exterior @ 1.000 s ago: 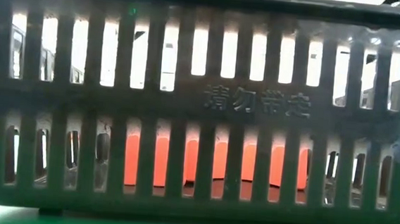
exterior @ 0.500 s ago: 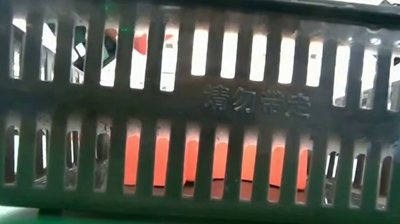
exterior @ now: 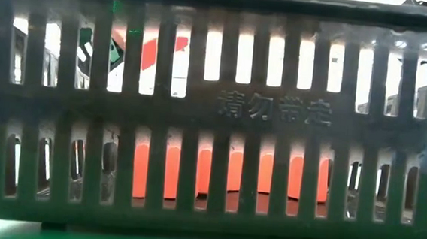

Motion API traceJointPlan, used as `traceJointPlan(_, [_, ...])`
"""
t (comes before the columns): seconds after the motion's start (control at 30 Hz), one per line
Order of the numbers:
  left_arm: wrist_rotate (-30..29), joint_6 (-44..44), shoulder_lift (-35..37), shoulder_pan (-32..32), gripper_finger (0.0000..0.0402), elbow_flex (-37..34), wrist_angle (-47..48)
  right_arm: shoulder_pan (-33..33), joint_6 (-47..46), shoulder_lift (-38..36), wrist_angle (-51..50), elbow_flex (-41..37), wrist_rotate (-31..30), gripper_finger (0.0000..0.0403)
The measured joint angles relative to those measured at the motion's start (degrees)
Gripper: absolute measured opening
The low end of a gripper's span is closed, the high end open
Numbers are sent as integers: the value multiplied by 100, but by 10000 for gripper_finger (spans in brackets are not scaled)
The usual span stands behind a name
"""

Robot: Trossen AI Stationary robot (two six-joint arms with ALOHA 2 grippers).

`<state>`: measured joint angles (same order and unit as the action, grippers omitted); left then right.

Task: Sort & place blocks by color
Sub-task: Put the red block into the black bin, then return to Home Position

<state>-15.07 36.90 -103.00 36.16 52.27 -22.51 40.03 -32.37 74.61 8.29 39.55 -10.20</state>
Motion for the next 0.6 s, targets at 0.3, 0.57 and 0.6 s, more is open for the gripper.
traceJointPlan(0.3, [2, 426, 0, -8, 88, 0, -41, 22, 94, 0, 0, 0, 0, 345])
traceJointPlan(0.57, [-236, 70, 0, -125, 88, 0, 32, -4, 200, 0, 1, 0, -2, 345])
traceJointPlan(0.6, [-249, 71, 0, -140, 88, 0, 40, -4, 200, -2, 1, 0, -2, 345])
